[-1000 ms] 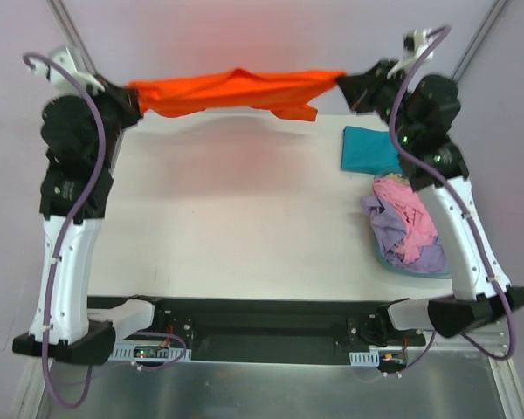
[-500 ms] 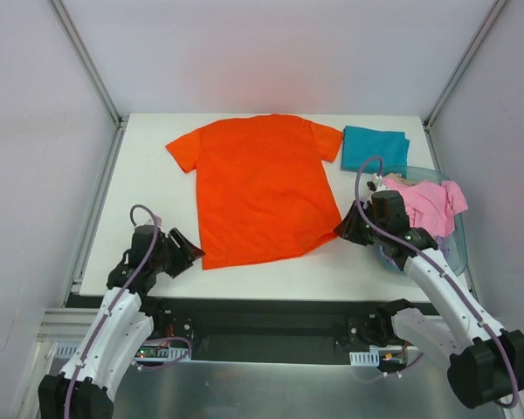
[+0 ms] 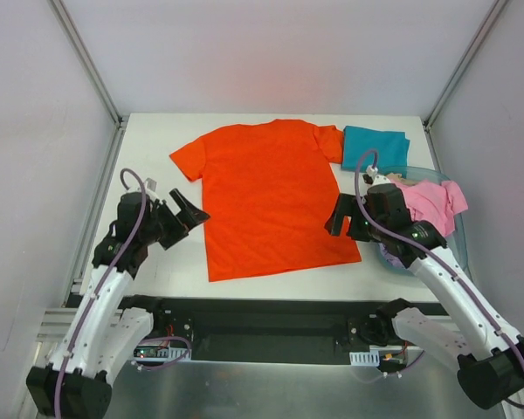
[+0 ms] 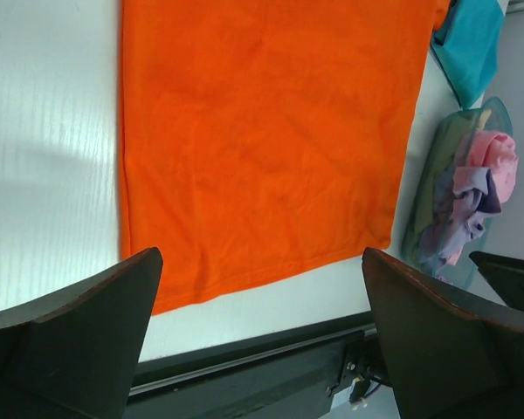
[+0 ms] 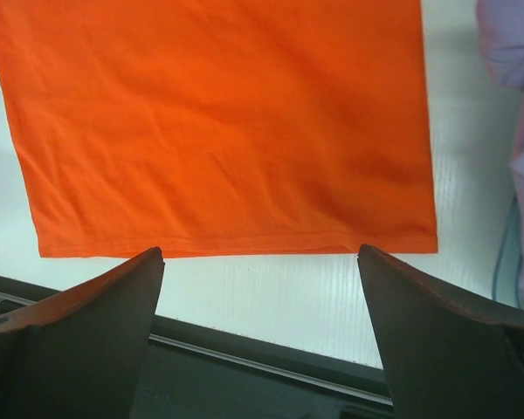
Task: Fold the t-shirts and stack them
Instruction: Flatten out the tshirt
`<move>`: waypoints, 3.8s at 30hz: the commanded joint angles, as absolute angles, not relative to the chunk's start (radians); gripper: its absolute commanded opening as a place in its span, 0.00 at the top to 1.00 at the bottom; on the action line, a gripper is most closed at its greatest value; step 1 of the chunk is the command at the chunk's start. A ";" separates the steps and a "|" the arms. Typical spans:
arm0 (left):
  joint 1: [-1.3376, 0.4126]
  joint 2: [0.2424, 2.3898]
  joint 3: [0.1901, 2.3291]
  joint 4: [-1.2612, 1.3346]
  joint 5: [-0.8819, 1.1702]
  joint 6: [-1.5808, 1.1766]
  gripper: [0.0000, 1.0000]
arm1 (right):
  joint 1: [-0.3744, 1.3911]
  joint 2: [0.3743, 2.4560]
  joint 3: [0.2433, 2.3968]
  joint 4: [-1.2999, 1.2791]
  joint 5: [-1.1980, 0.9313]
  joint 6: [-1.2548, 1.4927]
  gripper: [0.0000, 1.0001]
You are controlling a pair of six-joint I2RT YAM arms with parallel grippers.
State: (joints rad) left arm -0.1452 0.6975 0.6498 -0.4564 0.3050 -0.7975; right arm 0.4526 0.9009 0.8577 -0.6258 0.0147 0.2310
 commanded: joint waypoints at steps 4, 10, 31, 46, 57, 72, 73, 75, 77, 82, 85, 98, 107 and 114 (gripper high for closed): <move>-0.178 1.140 0.856 -0.263 0.344 -0.703 0.01 | 0.537 1.098 0.908 -0.560 0.055 0.291 0.03; -0.206 1.562 1.104 -0.207 0.373 -0.655 0.01 | 0.534 1.261 0.875 -0.511 0.058 0.325 0.03; -0.299 1.648 0.729 -0.201 0.330 -0.755 0.01 | 0.390 1.914 1.299 -0.558 -0.140 0.125 0.03; -0.583 1.203 0.876 -0.270 0.198 -0.707 0.01 | 0.385 2.120 2.050 -0.805 -0.060 -0.091 0.03; -0.252 1.362 0.943 -0.380 0.216 -0.670 0.01 | 0.417 1.714 1.380 -0.697 -0.063 0.024 0.03; -0.035 1.621 0.963 -0.400 0.140 -0.638 0.01 | 0.446 1.882 1.308 -0.658 -0.063 0.066 0.03; -0.034 1.644 0.997 -0.402 0.150 -0.634 0.01 | 0.442 1.893 1.319 -0.658 -0.064 0.069 0.03; -0.028 1.709 1.025 -0.405 0.155 -0.652 0.01 | 0.423 1.930 1.351 -0.663 -0.064 0.078 0.03; -0.022 1.773 1.066 -0.411 0.179 -0.681 0.01 | 0.407 1.951 1.377 -0.666 -0.063 0.089 0.03; -0.014 1.906 1.211 -0.431 0.183 -0.687 0.00 | 0.380 2.055 1.514 -0.704 -0.089 0.075 0.03; -0.006 1.978 1.311 -0.457 0.179 -0.677 0.01 | 0.364 2.111 1.613 -0.724 -0.086 0.063 0.03; 0.026 2.017 1.517 -0.603 0.084 -0.647 0.01 | 0.333 2.195 1.797 -0.715 -0.126 0.070 0.03; 0.026 1.942 1.414 -0.610 0.060 -0.630 0.01 | 0.333 2.059 1.580 -0.637 -0.123 0.080 0.03; 0.025 1.725 1.487 -0.667 0.063 -0.623 0.01 | 0.334 1.916 1.715 -0.693 -0.064 0.031 0.03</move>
